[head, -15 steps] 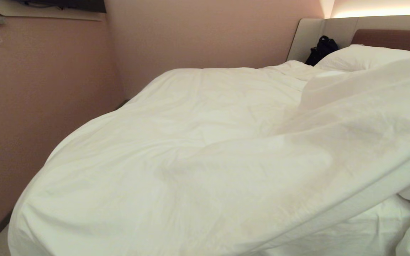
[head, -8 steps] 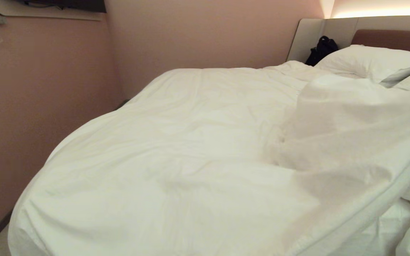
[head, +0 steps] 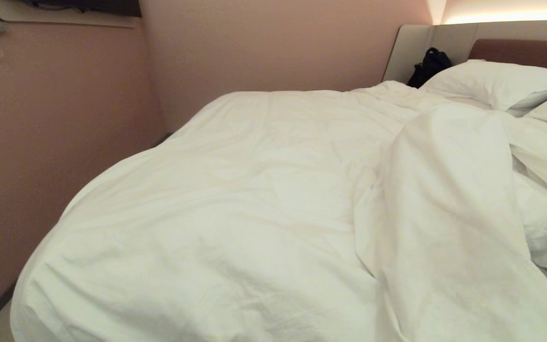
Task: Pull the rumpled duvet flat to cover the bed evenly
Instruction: Flatten the corners of the folded blanket
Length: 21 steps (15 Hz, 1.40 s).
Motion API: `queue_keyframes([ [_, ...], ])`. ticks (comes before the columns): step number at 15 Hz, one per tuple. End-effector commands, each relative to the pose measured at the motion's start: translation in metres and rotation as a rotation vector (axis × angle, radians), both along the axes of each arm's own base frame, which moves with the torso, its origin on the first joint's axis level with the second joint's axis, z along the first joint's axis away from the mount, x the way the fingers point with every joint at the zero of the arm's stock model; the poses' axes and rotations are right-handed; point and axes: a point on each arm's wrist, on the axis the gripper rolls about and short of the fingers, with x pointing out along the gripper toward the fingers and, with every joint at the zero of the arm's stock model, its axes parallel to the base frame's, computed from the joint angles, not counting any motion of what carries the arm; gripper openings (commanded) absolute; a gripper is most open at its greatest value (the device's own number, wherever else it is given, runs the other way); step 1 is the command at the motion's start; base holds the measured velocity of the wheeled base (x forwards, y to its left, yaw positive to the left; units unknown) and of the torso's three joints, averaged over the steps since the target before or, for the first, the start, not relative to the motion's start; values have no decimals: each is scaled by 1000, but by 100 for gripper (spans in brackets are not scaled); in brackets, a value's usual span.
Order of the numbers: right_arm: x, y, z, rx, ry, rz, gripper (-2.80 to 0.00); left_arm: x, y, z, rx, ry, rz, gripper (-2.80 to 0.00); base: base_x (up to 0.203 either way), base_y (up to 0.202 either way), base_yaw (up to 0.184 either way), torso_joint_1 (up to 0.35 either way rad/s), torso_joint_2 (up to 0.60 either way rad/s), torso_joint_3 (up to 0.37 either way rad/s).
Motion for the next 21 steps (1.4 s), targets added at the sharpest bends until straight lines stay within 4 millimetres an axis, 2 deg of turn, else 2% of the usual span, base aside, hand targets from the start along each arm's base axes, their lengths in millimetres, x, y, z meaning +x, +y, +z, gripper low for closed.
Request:
queue_keyframes([
  [1,-9,-2,1,-6,-18,-10,0,0,0,0,0,-1,0,-280,0,0,0,0,0,0],
  [6,18,7,-5,-27,39,-21,0,0,0,0,0,-1,1,-280,0,0,0,0,0,0],
  [10,23,8,-6,-27,39,-28,0,0,0,0,0,-1,0,-280,0,0,0,0,0,0],
  [15,45,10,-12,-74,-31,-175,0,0,0,0,0,-1,0,-280,0,0,0,0,0,0],
  [18,46,8,-11,-68,-50,-197,0,0,0,0,0,-1,0,-280,0,0,0,0,0,0],
  [19,46,6,-11,-68,-52,-210,-280,0,0,0,0,-1,0,-280,0,0,0,0,0,0],
  [21,45,1,-9,-65,-63,-245,-280,0,0,0,0,-1,0,-280,0,0,0,0,0,0],
])
